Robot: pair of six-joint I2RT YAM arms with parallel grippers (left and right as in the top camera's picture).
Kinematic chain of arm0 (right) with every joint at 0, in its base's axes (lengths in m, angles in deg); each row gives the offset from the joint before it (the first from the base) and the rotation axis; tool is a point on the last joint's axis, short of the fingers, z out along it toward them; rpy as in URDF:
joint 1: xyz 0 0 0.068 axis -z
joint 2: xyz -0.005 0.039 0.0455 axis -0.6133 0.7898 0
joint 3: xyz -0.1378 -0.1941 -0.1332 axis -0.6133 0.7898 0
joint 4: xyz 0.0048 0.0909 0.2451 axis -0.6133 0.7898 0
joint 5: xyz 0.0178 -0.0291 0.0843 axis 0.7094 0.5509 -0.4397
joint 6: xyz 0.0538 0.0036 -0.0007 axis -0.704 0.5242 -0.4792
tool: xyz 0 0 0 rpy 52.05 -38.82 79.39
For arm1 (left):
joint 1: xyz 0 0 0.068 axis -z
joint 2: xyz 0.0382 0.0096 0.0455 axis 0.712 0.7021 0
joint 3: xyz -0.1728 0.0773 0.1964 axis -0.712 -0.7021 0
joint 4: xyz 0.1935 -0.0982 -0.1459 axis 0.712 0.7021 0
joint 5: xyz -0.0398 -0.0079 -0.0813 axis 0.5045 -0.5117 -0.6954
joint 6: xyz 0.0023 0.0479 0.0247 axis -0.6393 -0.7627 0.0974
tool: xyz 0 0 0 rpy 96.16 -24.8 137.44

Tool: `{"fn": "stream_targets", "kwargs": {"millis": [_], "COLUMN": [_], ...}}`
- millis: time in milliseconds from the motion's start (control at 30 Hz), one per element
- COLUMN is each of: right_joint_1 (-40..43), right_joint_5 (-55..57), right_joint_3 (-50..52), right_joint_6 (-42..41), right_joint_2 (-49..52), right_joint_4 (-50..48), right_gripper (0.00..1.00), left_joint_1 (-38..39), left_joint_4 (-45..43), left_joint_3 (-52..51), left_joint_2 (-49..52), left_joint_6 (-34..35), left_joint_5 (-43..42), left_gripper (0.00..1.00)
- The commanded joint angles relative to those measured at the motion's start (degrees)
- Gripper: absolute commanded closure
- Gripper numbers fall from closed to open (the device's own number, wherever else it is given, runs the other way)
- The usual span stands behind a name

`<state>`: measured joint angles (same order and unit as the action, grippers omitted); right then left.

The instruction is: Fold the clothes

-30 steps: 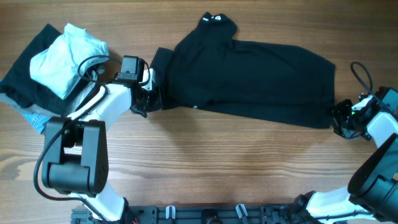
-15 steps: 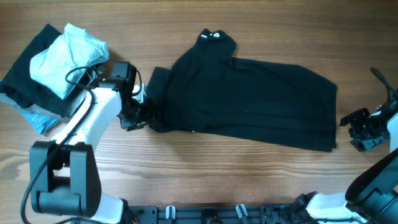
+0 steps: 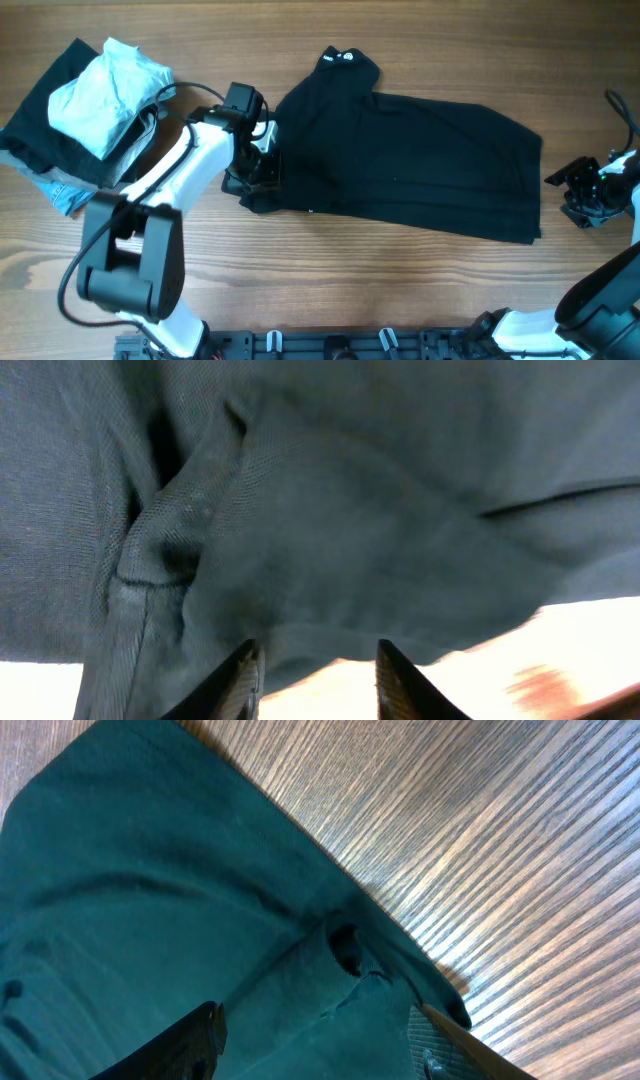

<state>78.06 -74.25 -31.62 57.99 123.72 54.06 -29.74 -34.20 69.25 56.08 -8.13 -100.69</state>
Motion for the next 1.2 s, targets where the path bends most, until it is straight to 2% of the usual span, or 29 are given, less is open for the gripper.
{"fn": "stream_targets", "kwargs": {"millis": [0,133,233,367,433,467,567,667,733,867,900,933,967,1000,1033,1067,1100,1133,1167], "right_joint_1": [0.0,0.0,0.0,0.0,0.0,0.0,0.0,0.0,0.0,0.0,0.0,0.0,0.0,0.0,0.0,0.0,0.0,0.0,0.0], "right_joint_5": [-0.9,-0.9,-1.0,-1.0,-1.0,-1.0,-1.0,-1.0,-1.0,-0.9,-0.9,-1.0,-1.0,-1.0,-1.0,-1.0,-0.9,-1.0,-0.9], "right_joint_3": [-1.1,-1.1,-1.1,-1.1,-1.1,-1.1,-1.1,-1.1,-1.1,-1.1,-1.1,-1.1,-1.1,-1.1,-1.1,-1.1,-1.1,-1.1,-1.1], "right_joint_6": [1.2,1.1,1.1,1.0,0.9,0.9,0.9,0.9,0.9,1.0,1.0,1.0,1.0,1.0,1.0,1.0,1.0,1.1,1.1], "right_joint_2": [-1.2,-1.2,-1.2,-1.2,-1.2,-1.2,-1.2,-1.2,-1.2,-1.2,-1.2,-1.2,-1.2,-1.2,-1.2,-1.2,-1.2,-1.2,-1.2], "right_joint_4": [0.4,0.5,0.6,0.5,0.7,0.7,0.7,0.4,0.0,-0.5,-0.5,-0.4,-0.4,-0.4,-0.2,-0.1,0.0,0.0,0.0], "right_gripper": [0.36,0.37,0.37,0.37,0.37,0.37,0.37,0.36,0.37,0.36,0.36,0.36,0.33,0.33,0.32,0.32,0.32,0.32,0.32], "left_joint_1": [-0.2,0.0,0.0,0.8,1.4,1.5,1.0,-1.0,-1.3,0.4,1.4,1.8,2.2,2.4,2.5,2.4,2.2,2.1,2.1], "left_joint_4": [-0.3,-1.0,-0.3,-2.2,-2.4,-2.4,-1.9,-0.2,-3.5,-12.8,-16.2,-17.3,-18.1,-18.8,-19.3,-18.7,-16.9,-13.4,-10.8], "left_joint_3": [0.3,0.2,0.2,-0.1,-0.3,-0.3,0.6,7.3,10.8,10.7,10.7,10.7,10.7,10.7,10.8,10.8,10.8,10.9,10.9], "left_joint_2": [1.0,1.1,1.1,2.5,3.5,3.5,3.5,2.9,2.9,5.2,6.6,7.2,7.8,8.2,8.6,8.6,8.0,7.3,6.9], "left_joint_6": [-0.4,-0.6,-0.6,-0.6,-0.6,-0.6,-0.6,-0.5,-0.2,1.6,1.6,1.6,1.6,1.6,1.6,1.6,1.6,1.2,1.1], "left_joint_5": [5.3,9.9,9.6,8.9,7.3,6.2,3.5,-2.2,-6.5,-6.6,-6.6,-6.6,-6.6,-6.4,-6.1,-6.2,-6.2,-6.2,-6.2], "left_gripper": [0.55,0.53,0.53,0.6,0.86,0.95,0.96,0.96,0.96,0.96,0.94,0.73,0.57,0.37,0.28,0.47,0.74,0.88,0.93]}}
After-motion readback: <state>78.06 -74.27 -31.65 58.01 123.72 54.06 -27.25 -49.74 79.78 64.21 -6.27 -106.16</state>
